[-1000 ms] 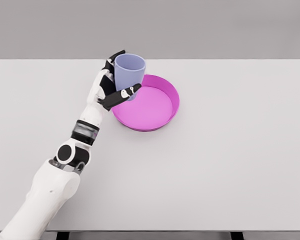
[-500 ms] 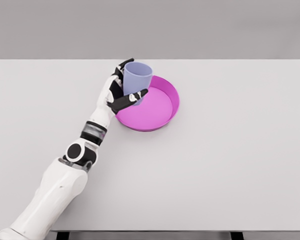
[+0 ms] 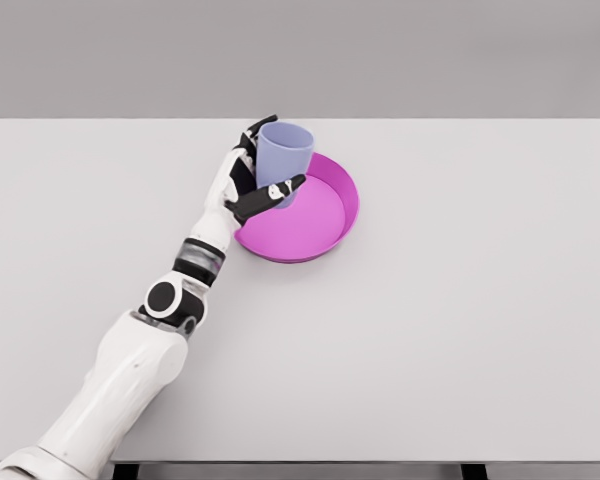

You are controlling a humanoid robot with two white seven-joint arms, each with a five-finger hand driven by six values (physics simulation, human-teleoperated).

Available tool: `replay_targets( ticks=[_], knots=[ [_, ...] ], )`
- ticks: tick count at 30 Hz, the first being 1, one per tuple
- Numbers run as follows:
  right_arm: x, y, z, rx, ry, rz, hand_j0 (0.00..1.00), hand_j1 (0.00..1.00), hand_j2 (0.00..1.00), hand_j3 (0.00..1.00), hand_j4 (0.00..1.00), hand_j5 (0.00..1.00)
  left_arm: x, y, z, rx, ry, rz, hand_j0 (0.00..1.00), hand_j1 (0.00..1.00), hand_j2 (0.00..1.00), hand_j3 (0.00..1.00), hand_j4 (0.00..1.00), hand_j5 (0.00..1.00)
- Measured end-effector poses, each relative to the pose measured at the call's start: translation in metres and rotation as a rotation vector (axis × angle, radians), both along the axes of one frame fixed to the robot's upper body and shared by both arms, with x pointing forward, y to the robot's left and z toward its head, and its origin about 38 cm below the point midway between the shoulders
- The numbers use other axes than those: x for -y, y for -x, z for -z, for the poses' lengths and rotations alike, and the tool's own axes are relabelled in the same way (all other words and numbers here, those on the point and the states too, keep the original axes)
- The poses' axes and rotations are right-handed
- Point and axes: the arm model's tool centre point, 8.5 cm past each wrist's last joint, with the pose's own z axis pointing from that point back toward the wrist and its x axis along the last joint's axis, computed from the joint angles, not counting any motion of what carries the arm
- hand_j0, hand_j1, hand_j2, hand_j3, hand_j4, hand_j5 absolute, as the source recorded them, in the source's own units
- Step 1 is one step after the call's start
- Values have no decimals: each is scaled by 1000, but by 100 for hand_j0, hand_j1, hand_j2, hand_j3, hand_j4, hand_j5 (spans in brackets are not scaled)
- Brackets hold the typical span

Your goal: Flip the cup with left arm and place it on the plate

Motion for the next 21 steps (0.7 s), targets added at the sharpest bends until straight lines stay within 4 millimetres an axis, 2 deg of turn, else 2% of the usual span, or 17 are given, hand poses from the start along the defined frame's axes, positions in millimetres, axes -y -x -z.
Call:
replay_targets(
  ticks=[1,21],
  knots=[
    [0,0,0,0,0,0,100,100,100,100,100,100,0,0,1,-2,0,0,72,72,72,72,72,72],
    [0,0,0,0,0,0,100,100,100,100,100,100,4,-1,6,-19,2,-1,72,72,72,72,72,72]
  ],
)
